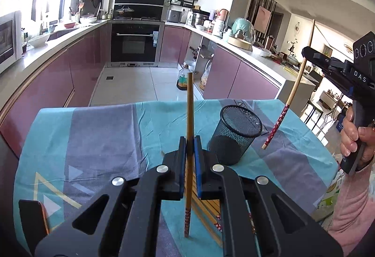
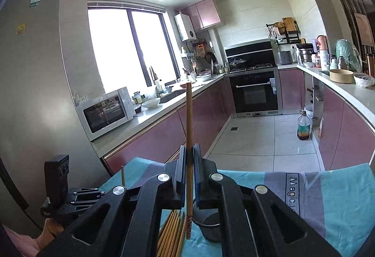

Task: Organize utensils
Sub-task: 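Lift the held chopsticks upright and carry both tools over the mesh cup, then lower the chopsticks into the mesh cup and open both tools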

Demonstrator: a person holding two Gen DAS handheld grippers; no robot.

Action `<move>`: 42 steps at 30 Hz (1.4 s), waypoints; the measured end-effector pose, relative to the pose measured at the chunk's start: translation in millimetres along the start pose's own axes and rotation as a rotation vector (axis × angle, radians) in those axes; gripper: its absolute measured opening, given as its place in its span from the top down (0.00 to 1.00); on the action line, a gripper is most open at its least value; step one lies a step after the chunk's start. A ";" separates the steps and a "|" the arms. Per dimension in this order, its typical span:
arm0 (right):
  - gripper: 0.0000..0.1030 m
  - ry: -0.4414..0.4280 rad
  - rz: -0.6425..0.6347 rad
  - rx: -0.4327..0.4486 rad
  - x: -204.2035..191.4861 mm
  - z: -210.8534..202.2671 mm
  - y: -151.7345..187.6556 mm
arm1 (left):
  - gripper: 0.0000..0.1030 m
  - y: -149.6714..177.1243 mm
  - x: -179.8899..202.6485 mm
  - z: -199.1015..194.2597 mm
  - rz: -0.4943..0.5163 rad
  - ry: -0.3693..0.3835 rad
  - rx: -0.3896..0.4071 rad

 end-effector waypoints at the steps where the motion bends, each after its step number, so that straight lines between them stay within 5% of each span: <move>1: 0.95 0.005 0.002 0.009 2.5 -1.5 -3.7 | 0.93 -5.2 2.5 -2.6 0.002 0.010 0.008; 11: 0.95 0.086 -0.029 0.016 23.4 14.9 -10.4 | 0.93 -64.2 41.0 -26.5 0.032 0.086 0.096; 26: 0.95 0.072 0.000 -0.218 38.5 80.4 52.4 | 0.93 -135.2 113.3 -22.3 0.058 0.220 0.133; 34: 0.95 0.067 0.013 -0.272 43.0 89.8 60.7 | 0.93 -125.7 139.9 39.9 0.104 0.166 0.015; 42: 0.95 0.051 0.017 -0.290 40.7 88.5 57.9 | 0.93 -94.6 113.8 107.7 0.081 0.108 -0.115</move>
Point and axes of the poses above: each gripper's, at about its wrist camera, not at the fingertips, and z roughly the way its jaws point, x to its right, y to its underside, the point moved 8 cm from there along z, roughly the way its jaws point, and after that the axes turned 9 degrees about -z, right-handed, at the moved point
